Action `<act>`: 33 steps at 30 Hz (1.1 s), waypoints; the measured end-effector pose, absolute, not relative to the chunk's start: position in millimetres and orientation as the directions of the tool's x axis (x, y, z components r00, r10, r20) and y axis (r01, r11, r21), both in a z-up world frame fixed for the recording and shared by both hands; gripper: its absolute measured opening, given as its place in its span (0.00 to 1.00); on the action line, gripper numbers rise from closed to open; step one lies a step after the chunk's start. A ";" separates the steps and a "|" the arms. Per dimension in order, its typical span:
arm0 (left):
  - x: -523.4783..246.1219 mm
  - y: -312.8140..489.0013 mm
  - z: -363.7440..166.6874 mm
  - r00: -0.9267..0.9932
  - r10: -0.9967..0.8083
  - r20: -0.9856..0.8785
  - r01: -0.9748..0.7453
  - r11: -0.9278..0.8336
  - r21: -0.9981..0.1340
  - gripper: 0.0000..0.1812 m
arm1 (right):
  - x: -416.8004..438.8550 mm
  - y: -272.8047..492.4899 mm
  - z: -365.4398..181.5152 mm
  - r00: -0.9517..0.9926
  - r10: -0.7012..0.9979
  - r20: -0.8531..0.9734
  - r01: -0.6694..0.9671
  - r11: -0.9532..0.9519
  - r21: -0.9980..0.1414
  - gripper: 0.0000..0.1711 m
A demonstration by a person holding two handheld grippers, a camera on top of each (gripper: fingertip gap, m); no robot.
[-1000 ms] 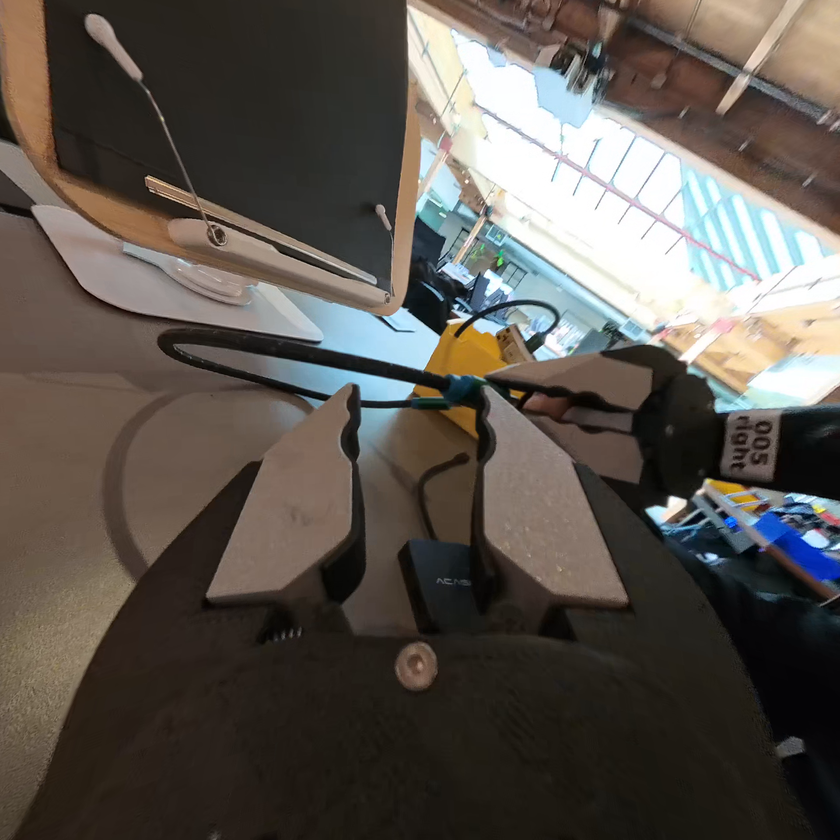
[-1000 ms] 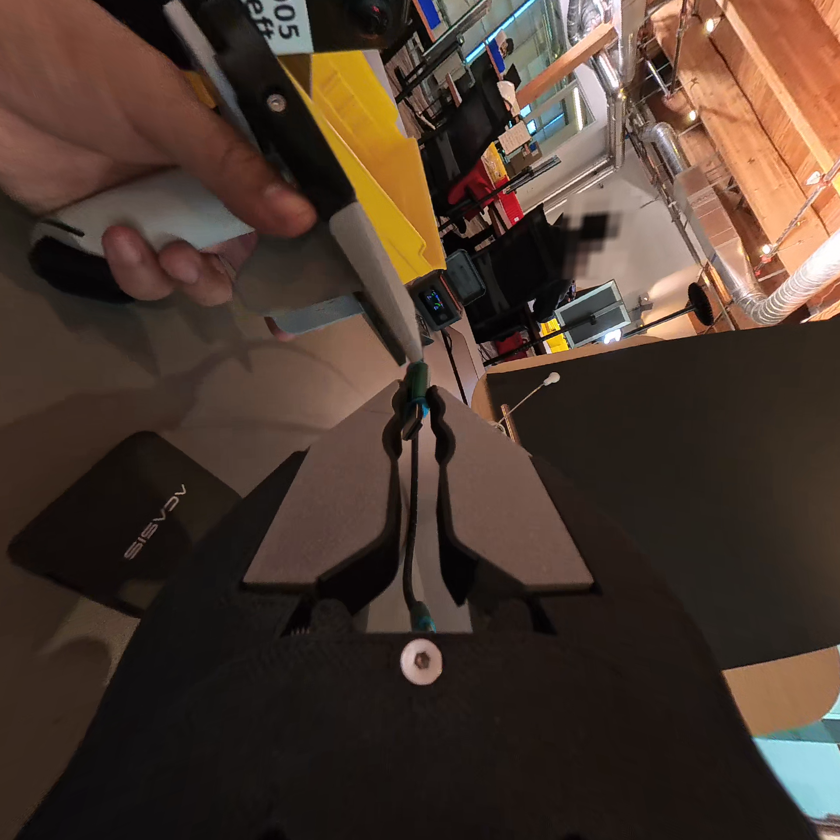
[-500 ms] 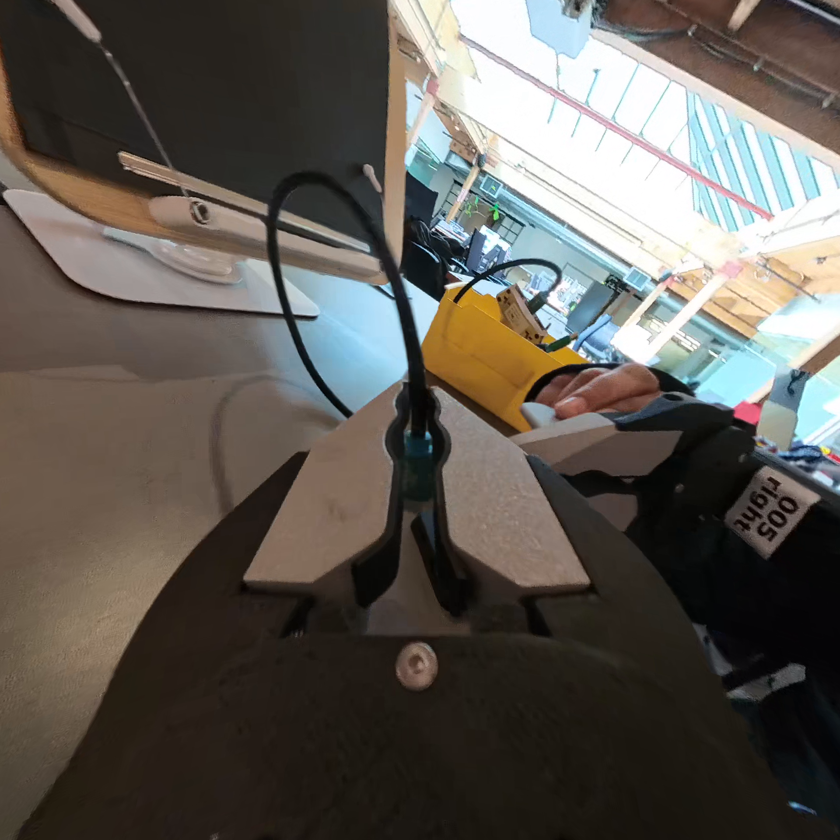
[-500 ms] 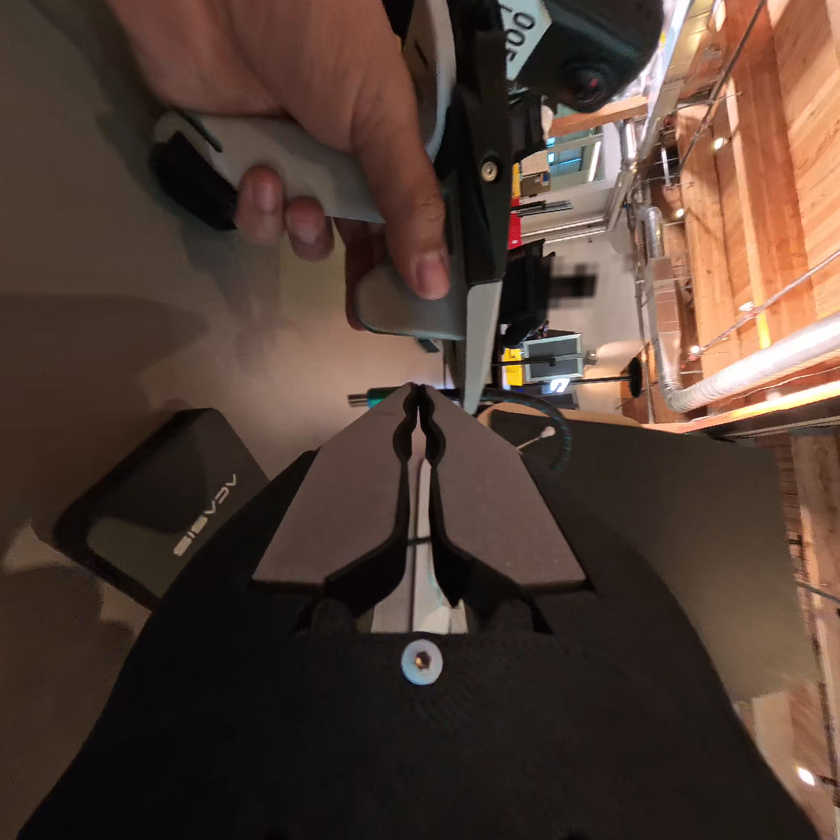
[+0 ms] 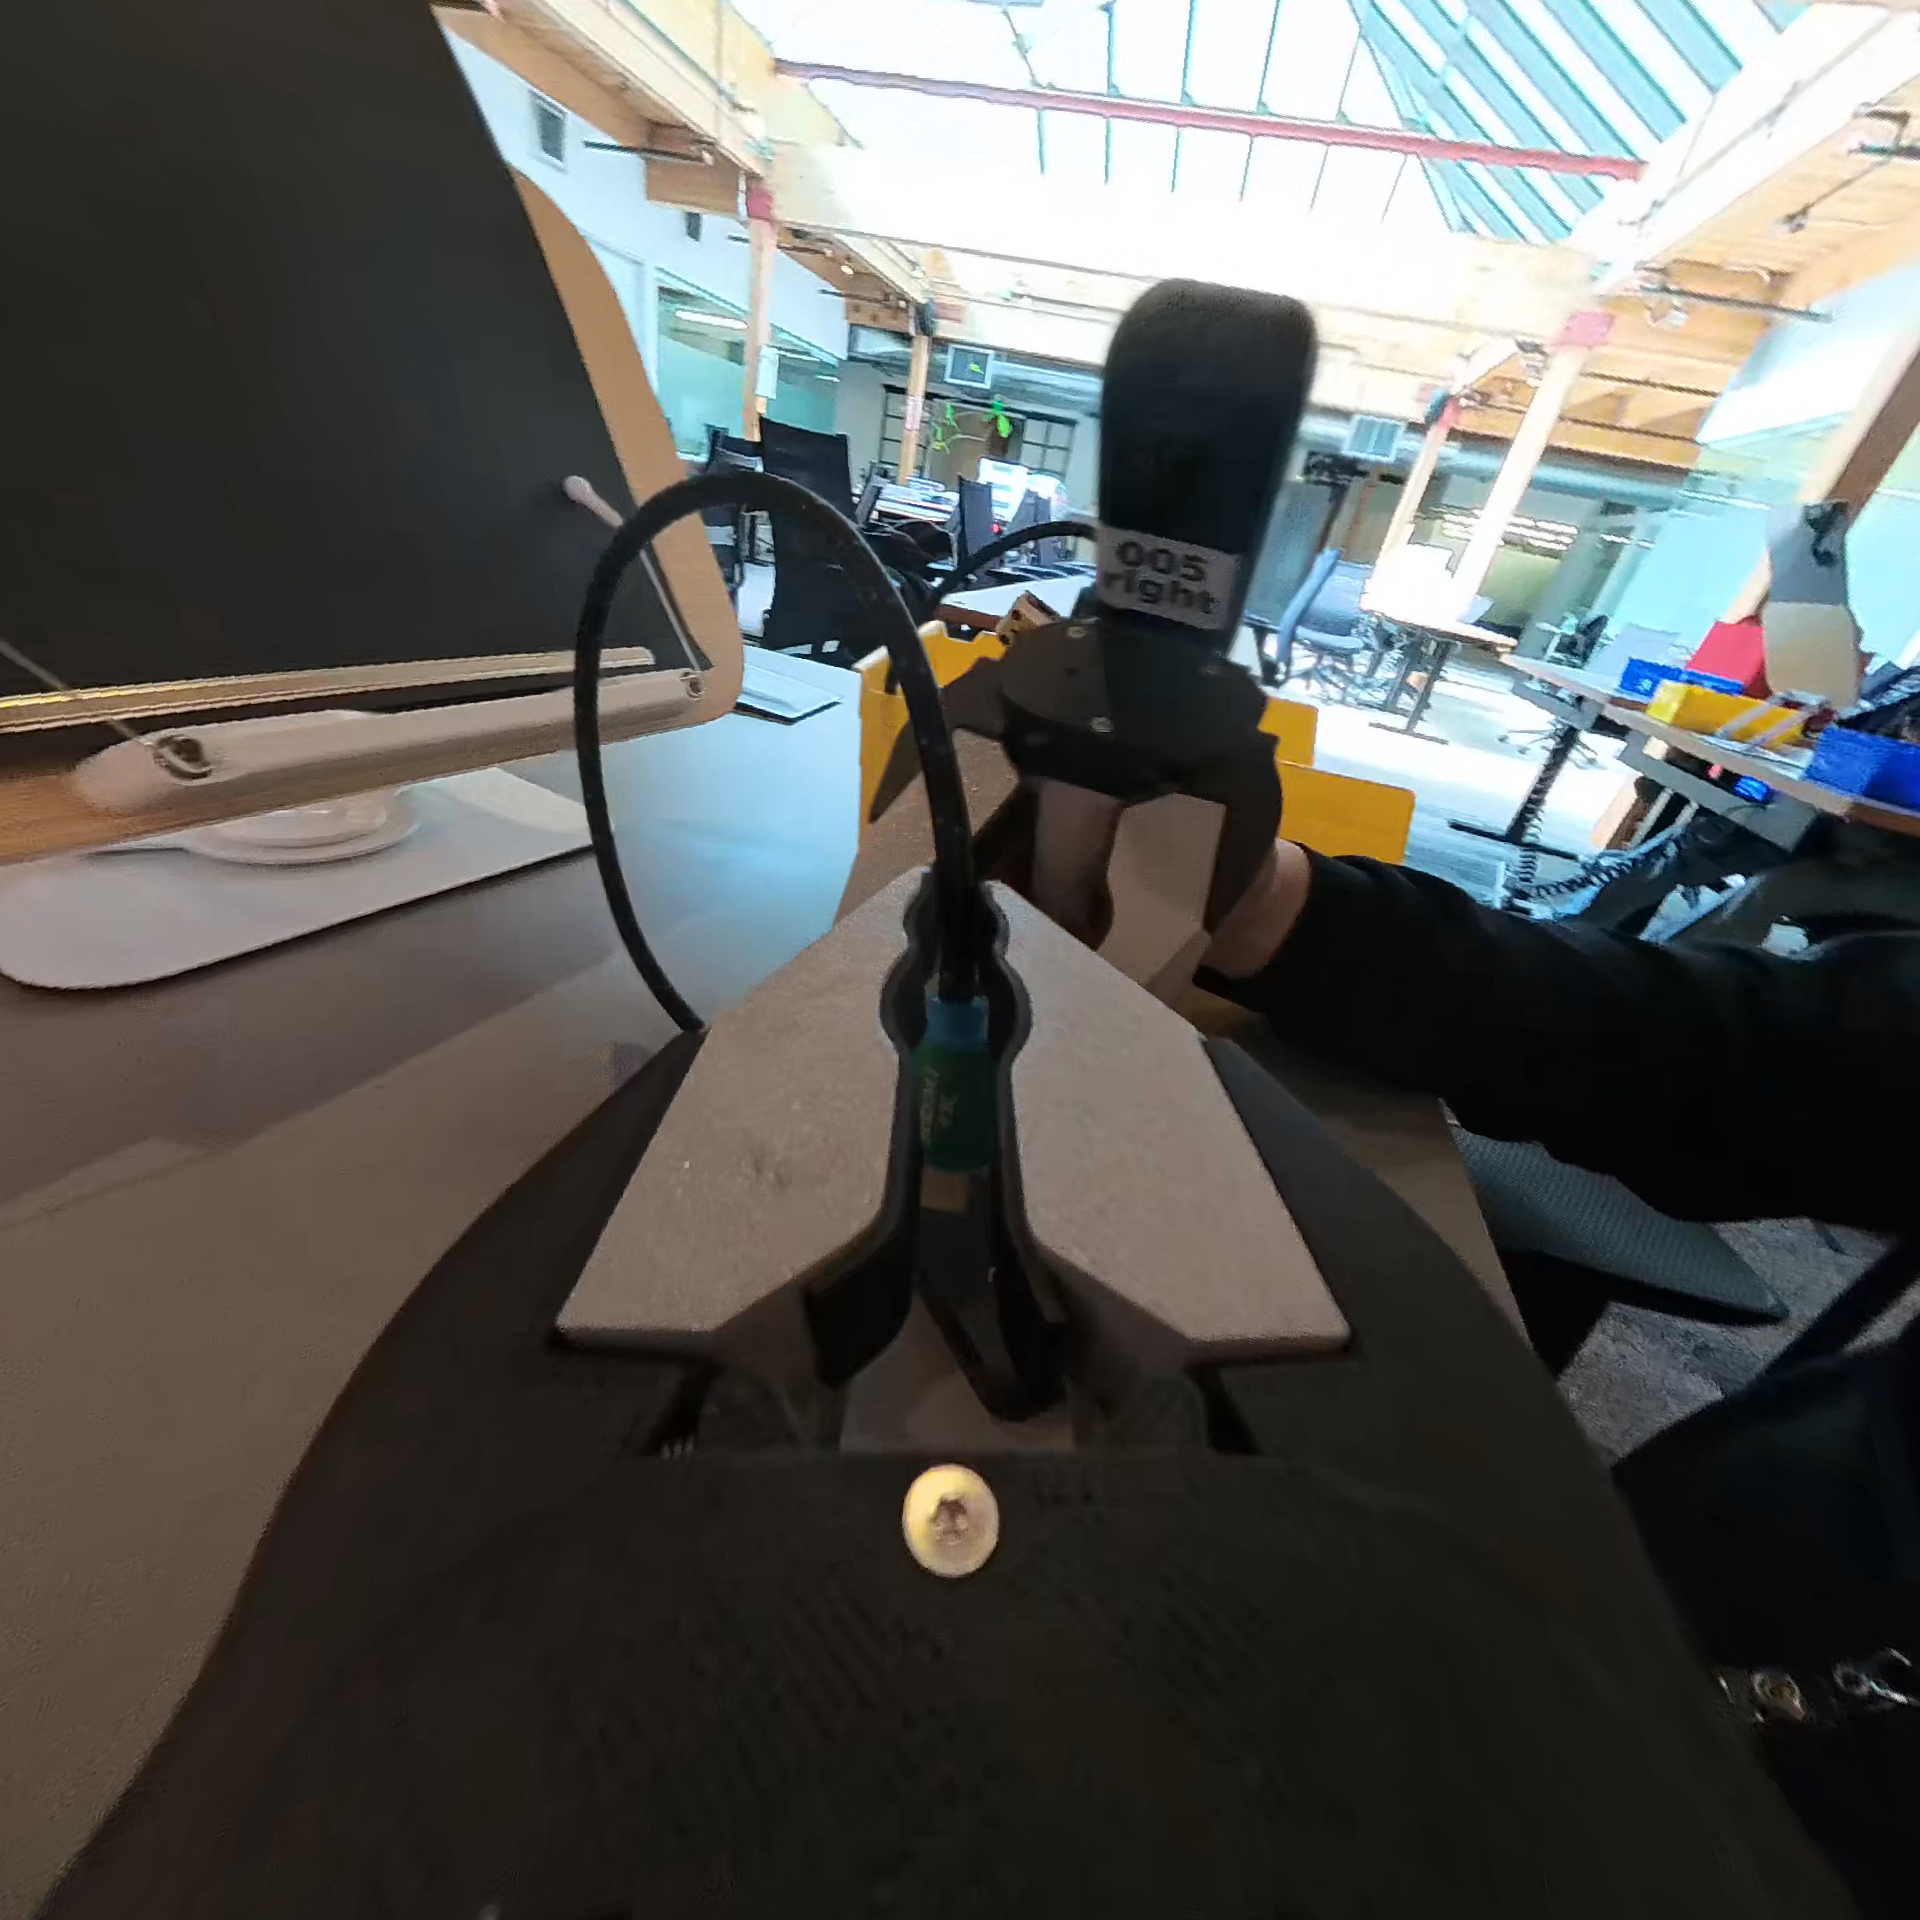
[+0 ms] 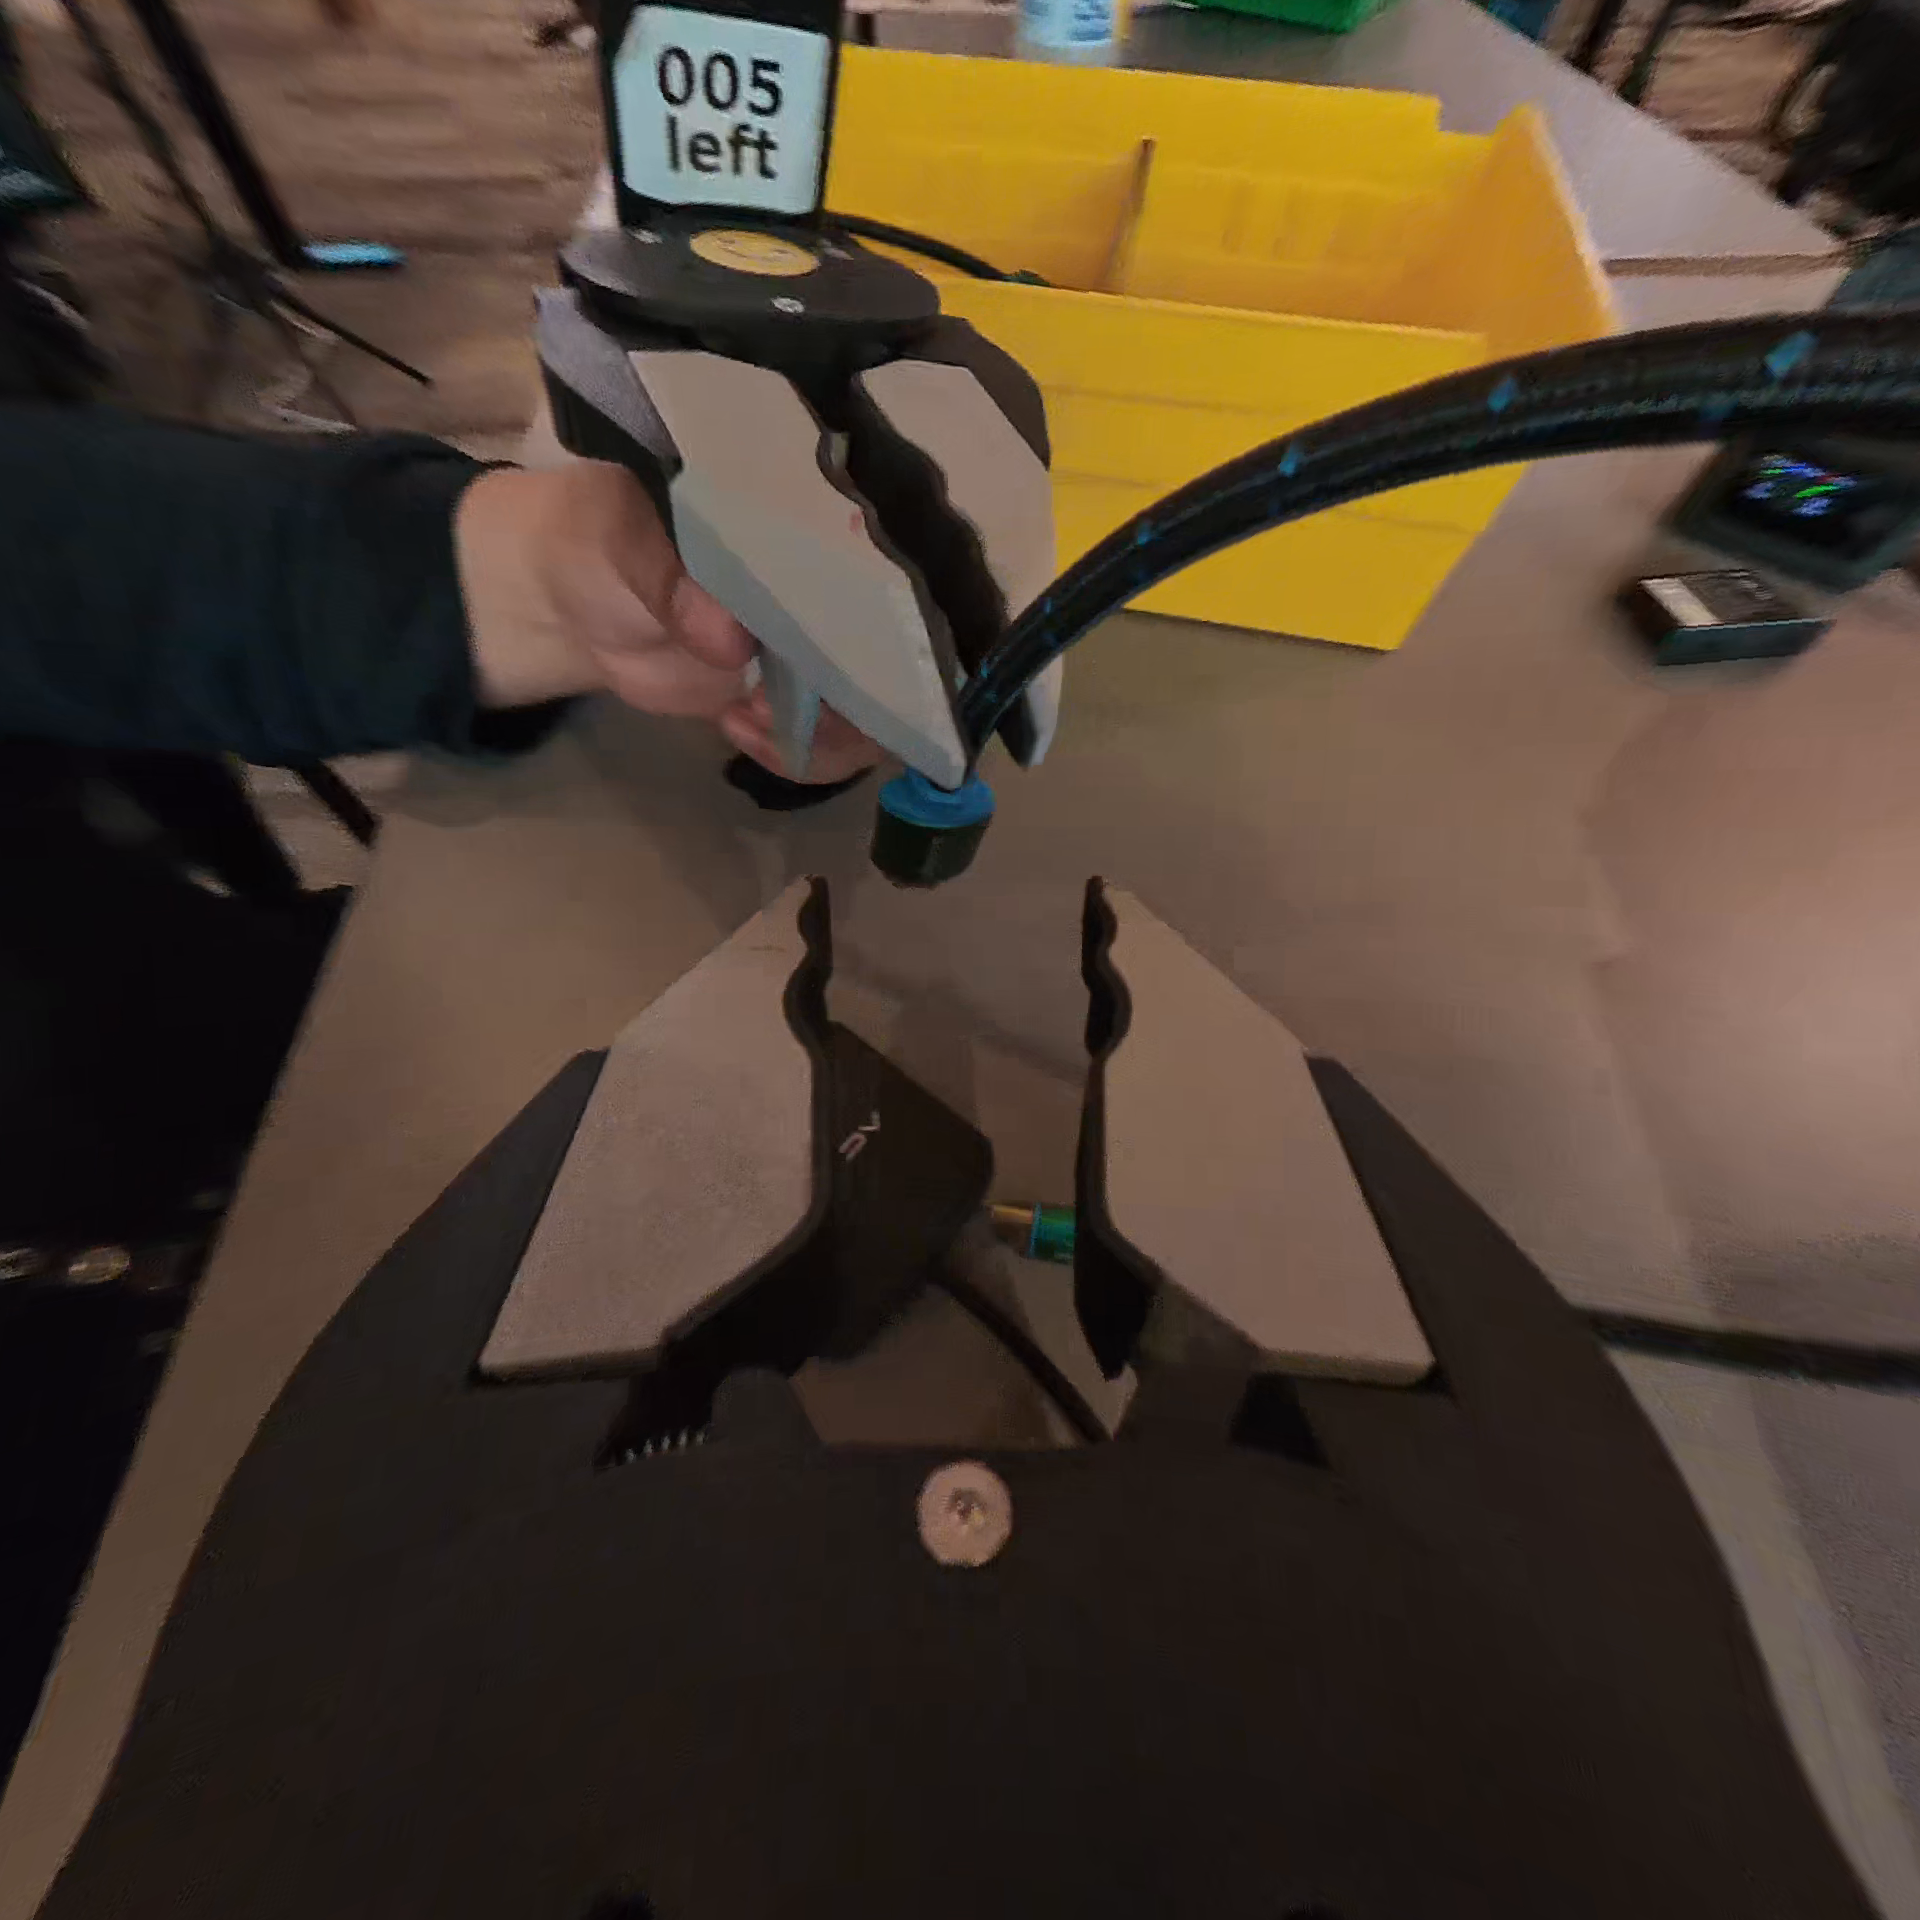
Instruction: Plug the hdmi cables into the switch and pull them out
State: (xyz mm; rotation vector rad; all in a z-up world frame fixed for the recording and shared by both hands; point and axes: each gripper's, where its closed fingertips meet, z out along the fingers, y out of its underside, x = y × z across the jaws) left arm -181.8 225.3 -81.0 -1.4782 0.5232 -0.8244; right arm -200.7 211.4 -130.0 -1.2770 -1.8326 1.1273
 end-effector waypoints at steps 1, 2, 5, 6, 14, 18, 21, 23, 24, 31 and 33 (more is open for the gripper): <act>-179.1 223.7 -81.3 0.624 -0.762 0.174 0.156 -0.096 -0.983 0.02 | -199.8 208.0 -128.9 -0.355 0.935 -0.003 0.399 0.149 -0.905 0.26; -176.6 222.2 -81.9 0.613 -0.771 0.173 0.152 -0.100 -0.983 0.02 | -199.2 206.2 -126.5 -0.369 0.930 -0.012 0.384 0.141 -0.912 0.23; -169.4 217.1 -82.4 0.577 -0.800 0.166 0.142 -0.102 -0.985 0.03 | -195.6 202.8 -119.6 -0.403 0.915 -0.031 0.345 0.121 -0.931 0.17; -167.5 215.3 -81.6 0.564 -0.809 0.167 0.146 -0.101 -0.984 0.03 | -194.5 201.1 -119.0 -0.416 0.908 -0.043 0.342 0.113 -0.933 0.17; -162.9 215.5 -85.8 0.572 -0.808 0.143 0.112 -0.096 -0.989 0.02 | -194.1 193.1 -115.2 -0.448 0.894 -0.023 0.316 0.134 -0.939 0.11; -171.7 226.1 -91.5 0.650 -0.747 0.140 0.098 -0.100 -0.990 0.02 | -197.9 208.5 -120.4 -0.371 0.929 -0.008 0.355 0.134 -0.925 0.11; -178.5 231.0 -90.0 0.716 -0.693 0.082 0.072 -0.044 -0.996 0.10 | -198.1 230.6 -116.4 -0.271 0.962 -0.013 0.354 0.087 -0.931 0.11; -181.8 233.4 -89.8 0.741 -0.669 0.065 0.062 -0.029 -0.998 0.13 | -195.5 244.5 -108.7 -0.217 0.975 -0.044 0.327 0.030 -0.945 0.10; -182.6 234.9 -91.6 0.748 -0.660 0.061 0.052 -0.033 -0.998 0.15 | -193.5 248.1 -104.7 -0.209 0.976 -0.067 0.312 0.002 -0.950 0.10; -183.8 245.9 -116.4 0.795 -0.486 -0.363 -0.382 0.063 -0.922 0.11 | -195.1 245.2 -99.7 -0.219 0.970 -0.108 0.287 -0.041 -0.957 0.10; -186.3 248.7 -121.5 0.747 -0.397 -0.534 -0.544 0.097 -0.833 0.06 | -197.4 242.2 -104.4 -0.221 0.971 -0.095 0.308 -0.023 -0.951 0.10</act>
